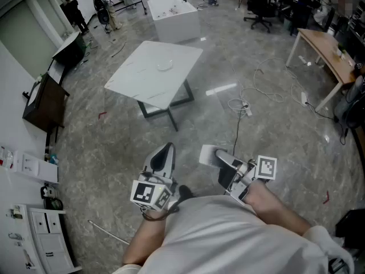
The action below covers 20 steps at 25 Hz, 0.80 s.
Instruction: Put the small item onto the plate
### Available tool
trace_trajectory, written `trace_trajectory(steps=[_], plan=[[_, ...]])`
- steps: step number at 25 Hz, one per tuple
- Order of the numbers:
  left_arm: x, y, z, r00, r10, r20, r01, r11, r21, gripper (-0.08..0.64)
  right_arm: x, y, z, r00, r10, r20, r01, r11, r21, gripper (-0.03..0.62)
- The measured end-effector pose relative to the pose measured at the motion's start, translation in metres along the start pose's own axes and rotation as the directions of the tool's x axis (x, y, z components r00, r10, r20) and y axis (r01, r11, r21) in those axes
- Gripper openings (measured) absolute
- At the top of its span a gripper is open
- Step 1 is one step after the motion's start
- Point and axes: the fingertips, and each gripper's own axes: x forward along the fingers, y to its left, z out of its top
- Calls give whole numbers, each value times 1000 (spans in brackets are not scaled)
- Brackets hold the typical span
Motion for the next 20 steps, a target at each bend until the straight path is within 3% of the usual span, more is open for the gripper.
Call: trace_trajectory(steps=[10, 20], plan=[[-2, 9, 8, 1000, -3, 17, 3, 1000, -14, 6, 8, -9, 0, 1000, -3, 20, 3, 1000, 22, 97], [0, 58, -2, 1000, -4, 7, 4, 999, -50, 6, 54, -26, -2, 999, -32, 8, 32, 999, 14, 98]])
